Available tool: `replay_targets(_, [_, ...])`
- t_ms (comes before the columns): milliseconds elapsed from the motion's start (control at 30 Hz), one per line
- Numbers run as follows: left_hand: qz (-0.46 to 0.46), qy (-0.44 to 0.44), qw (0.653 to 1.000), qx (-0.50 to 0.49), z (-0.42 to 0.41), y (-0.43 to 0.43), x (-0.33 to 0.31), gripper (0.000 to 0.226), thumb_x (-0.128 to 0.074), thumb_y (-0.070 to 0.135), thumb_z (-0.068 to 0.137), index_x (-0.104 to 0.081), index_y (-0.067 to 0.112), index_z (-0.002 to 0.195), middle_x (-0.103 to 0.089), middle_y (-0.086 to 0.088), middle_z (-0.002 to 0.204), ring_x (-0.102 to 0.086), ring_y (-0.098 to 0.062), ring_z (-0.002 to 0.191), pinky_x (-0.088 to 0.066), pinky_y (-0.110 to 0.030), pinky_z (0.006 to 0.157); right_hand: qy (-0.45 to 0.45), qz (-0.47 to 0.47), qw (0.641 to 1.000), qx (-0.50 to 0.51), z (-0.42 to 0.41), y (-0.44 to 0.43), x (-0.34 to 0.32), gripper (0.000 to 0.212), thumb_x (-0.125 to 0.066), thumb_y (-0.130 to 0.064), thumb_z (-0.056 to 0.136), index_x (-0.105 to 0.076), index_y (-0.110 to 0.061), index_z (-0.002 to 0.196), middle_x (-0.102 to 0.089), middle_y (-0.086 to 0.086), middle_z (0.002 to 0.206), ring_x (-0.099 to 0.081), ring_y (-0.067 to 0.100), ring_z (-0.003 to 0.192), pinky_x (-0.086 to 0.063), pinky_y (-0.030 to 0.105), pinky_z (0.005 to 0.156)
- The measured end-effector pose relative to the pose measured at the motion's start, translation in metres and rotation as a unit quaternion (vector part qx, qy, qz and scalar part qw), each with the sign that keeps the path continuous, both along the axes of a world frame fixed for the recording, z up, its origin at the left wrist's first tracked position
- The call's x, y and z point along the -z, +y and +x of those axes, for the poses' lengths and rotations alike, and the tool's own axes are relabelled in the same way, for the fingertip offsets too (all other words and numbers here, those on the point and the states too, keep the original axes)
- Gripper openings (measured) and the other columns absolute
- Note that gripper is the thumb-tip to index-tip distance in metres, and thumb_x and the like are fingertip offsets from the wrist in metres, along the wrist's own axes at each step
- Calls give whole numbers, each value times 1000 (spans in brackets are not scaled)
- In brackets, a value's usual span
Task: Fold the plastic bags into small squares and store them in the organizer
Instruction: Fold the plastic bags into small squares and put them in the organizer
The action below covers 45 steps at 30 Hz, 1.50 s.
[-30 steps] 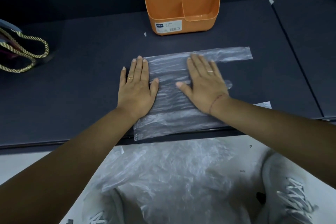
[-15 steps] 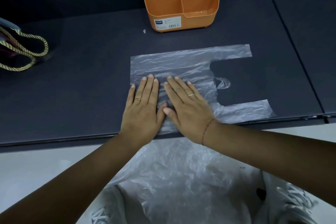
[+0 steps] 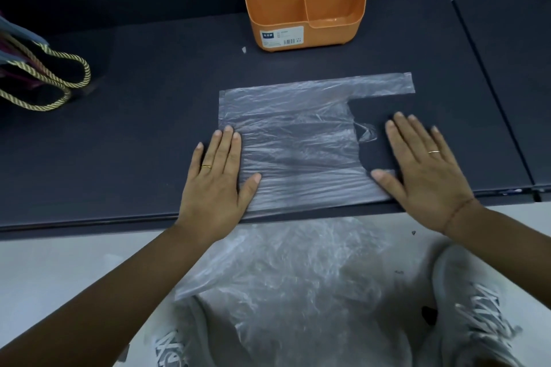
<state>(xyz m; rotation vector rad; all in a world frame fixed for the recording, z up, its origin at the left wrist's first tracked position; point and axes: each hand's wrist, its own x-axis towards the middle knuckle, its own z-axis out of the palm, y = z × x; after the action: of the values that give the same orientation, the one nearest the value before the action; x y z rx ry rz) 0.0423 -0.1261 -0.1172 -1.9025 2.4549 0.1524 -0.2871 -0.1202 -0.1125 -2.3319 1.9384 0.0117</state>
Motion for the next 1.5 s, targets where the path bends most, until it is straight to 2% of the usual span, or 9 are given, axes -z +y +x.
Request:
replay_targets(367, [-59,38,994,85,-22,20,-9,81,-12,61,101,-20,0,154,-14,-15,162,-8,-27,151,-5,-43,122,-117,-45,961,246,-23,19,-25,54,-72,-45,78,-60,-7,114,-53,18,109,-48,41,105,-38,53,92])
replay_targets(567, [-66,56,980,179,-66,25,-1,81,-15,62,101,-20,0,152,-19,-16,161,-13,-27,150,-10,-41,121,-184,-16,951,246,-18,28,-28,26,-77,-31,77,-54,-21,77,-46,0,89,-49,26,84,-42,47,87])
replay_targets(733, [-41,30,980,190,-79,25,7,82,-13,64,100,-20,1,152,-22,-16,160,-16,-26,149,-12,-40,119,-272,17,936,222,-16,22,-39,24,-69,-19,87,-53,-16,69,-51,-11,74,-49,10,66,-38,8,68])
replay_targets(800, [-39,29,983,180,-80,26,8,84,-15,66,99,-21,1,152,-22,-15,160,-18,-25,149,-12,-39,119,-407,82,875,249,-18,16,-51,20,-62,-15,92,-59,-9,74,-63,-5,63,-58,7,59,-42,5,59])
replay_targets(900, [-31,48,984,166,-80,26,7,85,-16,67,98,-23,2,153,-23,-13,161,-19,-23,149,-11,-38,120,-612,178,702,318,-16,10,-69,12,-57,-8,92,-60,-7,81,-68,0,58,-58,3,47,-47,12,49])
replay_targets(967, [-28,86,984,151,-80,26,5,80,-21,63,99,-26,3,152,-26,-11,160,-20,-21,148,-11,-36,120,-635,197,669,332,-18,9,-73,7,-56,-6,92,-59,-9,88,-66,2,56,-54,4,45,-46,13,47])
replay_targets(1100, [-54,174,975,126,-71,23,3,56,-38,35,99,-41,2,145,-42,-12,151,-30,-20,142,-14,-32,120,-670,221,641,303,-23,8,-78,35,-65,-13,79,-61,-25,112,-63,3,56,-52,9,46,-46,17,46])
replay_targets(1267, [-75,204,971,101,-39,28,-3,46,-42,13,93,-56,3,135,-54,-8,141,-42,-17,134,-25,-28,118,-699,270,602,276,-33,4,-71,38,-70,-33,51,-79,-23,87,-72,2,72,-66,7,57,-51,15,52])
replay_targets(1500, [-51,242,966,79,8,41,-13,36,-48,23,98,-64,11,127,-60,2,135,-52,-9,128,-36,-22,112,-687,370,584,223,-51,12,-59,83,-99,-22,33,-73,-16,112,-65,11,125,-63,23,115,-55,25,82])
